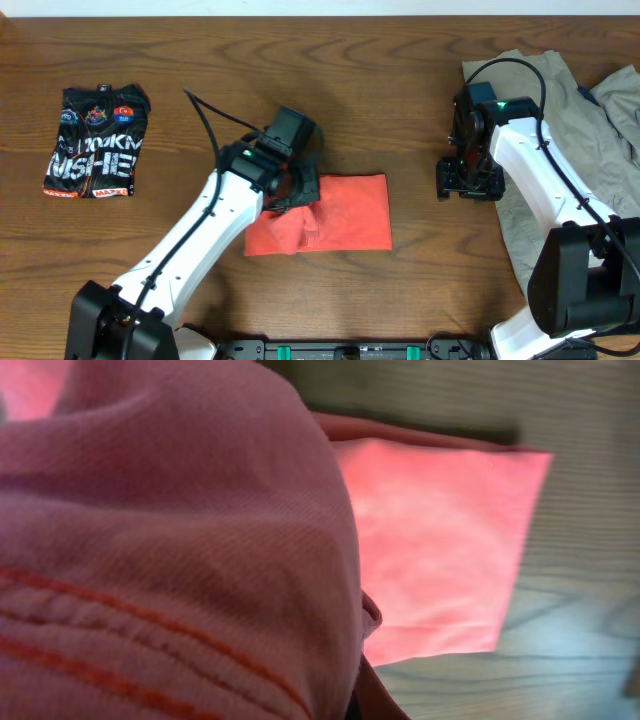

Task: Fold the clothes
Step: 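Fold the left end rightward over the right fold with the left gripper, then press the folded orange shirt flat with both grippers and release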

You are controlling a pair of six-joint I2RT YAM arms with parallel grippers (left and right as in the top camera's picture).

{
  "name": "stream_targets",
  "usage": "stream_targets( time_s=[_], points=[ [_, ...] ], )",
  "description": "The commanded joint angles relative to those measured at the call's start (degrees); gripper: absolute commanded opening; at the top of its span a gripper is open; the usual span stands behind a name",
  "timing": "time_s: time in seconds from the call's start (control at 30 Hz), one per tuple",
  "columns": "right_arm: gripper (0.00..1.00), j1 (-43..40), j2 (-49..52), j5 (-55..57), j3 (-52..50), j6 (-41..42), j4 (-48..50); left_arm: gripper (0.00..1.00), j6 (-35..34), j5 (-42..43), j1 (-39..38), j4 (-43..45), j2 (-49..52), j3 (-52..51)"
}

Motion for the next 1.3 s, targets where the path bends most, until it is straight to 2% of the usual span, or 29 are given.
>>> stream_targets(
  time_s=[0.0, 0.27, 0.63, 0.7, 0.73, 0.77, 0.87, 0.97, 1.07, 1.27],
  points=[
    [0.63, -0.44, 0.37, 0.07, 0.42, -0.83, -0.17, 0.08, -2.95, 2.91, -1.55, 1.55, -0.24, 0.81],
    [0.64, -0.42, 0.37, 0.07, 0.42, -0.83, -0.68, 0.08, -2.97, 6.23, -4.24, 6.34, 3.74, 0.79],
    [0.64, -0.39, 0.37, 0.07, 0.42, -0.81, -0.57, 0.09, -3.34, 6.62, -8.15, 11.43, 7.23, 0.79],
    [0.65, -0.39, 0.37, 0.02, 0.42, -0.81, -0.57, 0.17, -3.37, 6.62, -8.79, 13.05, 7.37, 0.79],
    [0.65, -0.39, 0.37, -0.09, 0.42, -0.81, -0.57, 0.3, -3.37, 6.69, -9.07, 13.79, 7.41, 0.79],
    [0.65, -0.39, 0.37, -0.5, 0.42, -0.81, -0.57, 0.52, -3.37, 6.69, -9.62, 14.95, 7.43, 0.79],
    [0.66, -0.39, 0.37, -0.68, 0.42, -0.81, -0.39, 0.7, -2.67, 7.65, -9.99, 16.65, 7.32, 0.81],
    [0.68, -0.39, 0.37, -2.34, 0.42, -0.83, 0.28, 0.71, 1.79, 12.63, -8.7, 17.9, 6.71, 0.9],
    [0.7, -0.26, 0.37, -6.1, 0.42, -2.58, 1.33, 0.71, 6.49, 13.51, -5.2, 16.39, 4.48, 0.96],
    [0.7, 2.38, 0.37, -25.14, 0.42, -13.94, 4.15, 0.71, 7.43, 11.82, 8.0, 10.32, -0.52, 0.96]
  ],
)
